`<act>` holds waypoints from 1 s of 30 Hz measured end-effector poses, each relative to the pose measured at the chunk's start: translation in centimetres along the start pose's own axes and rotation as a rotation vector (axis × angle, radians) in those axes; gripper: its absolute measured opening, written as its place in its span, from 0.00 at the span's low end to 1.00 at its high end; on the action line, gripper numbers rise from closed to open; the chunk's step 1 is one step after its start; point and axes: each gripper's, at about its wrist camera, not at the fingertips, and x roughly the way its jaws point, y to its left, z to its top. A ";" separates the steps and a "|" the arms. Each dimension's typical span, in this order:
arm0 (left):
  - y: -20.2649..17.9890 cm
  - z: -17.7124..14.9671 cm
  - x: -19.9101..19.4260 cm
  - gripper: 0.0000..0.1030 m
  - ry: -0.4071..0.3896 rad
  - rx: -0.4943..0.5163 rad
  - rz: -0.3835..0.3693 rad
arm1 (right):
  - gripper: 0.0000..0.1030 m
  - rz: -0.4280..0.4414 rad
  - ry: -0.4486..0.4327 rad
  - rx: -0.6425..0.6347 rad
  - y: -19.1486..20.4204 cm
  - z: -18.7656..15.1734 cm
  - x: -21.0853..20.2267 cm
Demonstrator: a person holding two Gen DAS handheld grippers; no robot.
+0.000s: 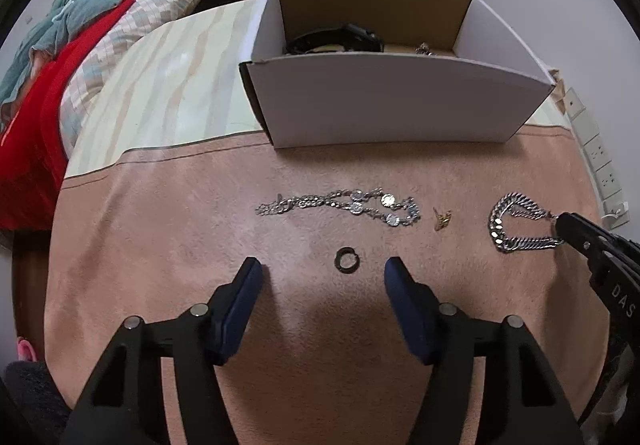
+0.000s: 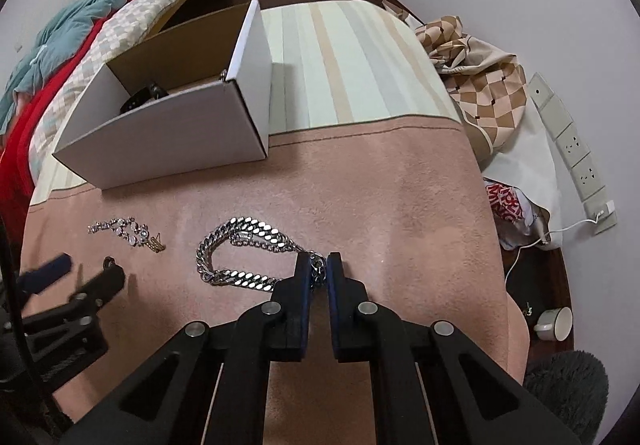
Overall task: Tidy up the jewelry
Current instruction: 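Grasp the thick silver curb chain with the right gripper while the left gripper grasps the second black ring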
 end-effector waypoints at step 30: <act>-0.4 1.9 -7.5 0.09 -0.136 0.072 -0.110 | 0.08 0.151 -0.131 -0.036 2.0 2.8 -8.2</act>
